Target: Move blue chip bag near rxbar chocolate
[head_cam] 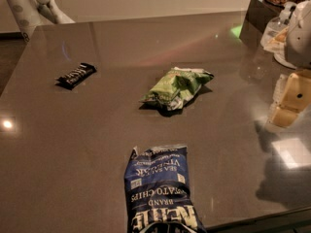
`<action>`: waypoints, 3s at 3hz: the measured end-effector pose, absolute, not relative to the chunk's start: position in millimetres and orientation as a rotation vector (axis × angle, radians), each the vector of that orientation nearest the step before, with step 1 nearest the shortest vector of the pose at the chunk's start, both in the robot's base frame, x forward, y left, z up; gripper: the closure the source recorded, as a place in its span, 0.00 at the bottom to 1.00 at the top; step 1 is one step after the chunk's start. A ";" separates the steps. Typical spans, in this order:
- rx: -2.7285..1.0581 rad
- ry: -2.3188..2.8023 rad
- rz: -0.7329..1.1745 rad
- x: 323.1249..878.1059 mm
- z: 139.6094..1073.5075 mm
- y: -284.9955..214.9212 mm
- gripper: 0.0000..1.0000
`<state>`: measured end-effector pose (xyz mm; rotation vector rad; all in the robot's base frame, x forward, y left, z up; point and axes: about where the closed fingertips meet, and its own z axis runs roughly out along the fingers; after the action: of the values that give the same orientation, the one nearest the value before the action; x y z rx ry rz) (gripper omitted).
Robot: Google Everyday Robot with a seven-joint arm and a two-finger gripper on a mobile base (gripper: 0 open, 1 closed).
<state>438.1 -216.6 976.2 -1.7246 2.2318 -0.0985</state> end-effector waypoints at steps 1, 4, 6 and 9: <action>-1.725 2.231 -0.099 438.2 976.3 -216.6 0.00; -2.082 1.821 0.097 409.4 966.0 -130.2 0.00; -2.351 1.578 0.197 370.9 929.2 -72.5 0.00; -2.606 1.364 0.207 340.8 874.1 -40.1 0.00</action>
Offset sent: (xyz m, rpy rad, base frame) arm 0.0073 0.0180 0.0008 0.0647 0.0304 0.1242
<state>340.8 -40.1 874.1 -2.6057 1.3636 0.2069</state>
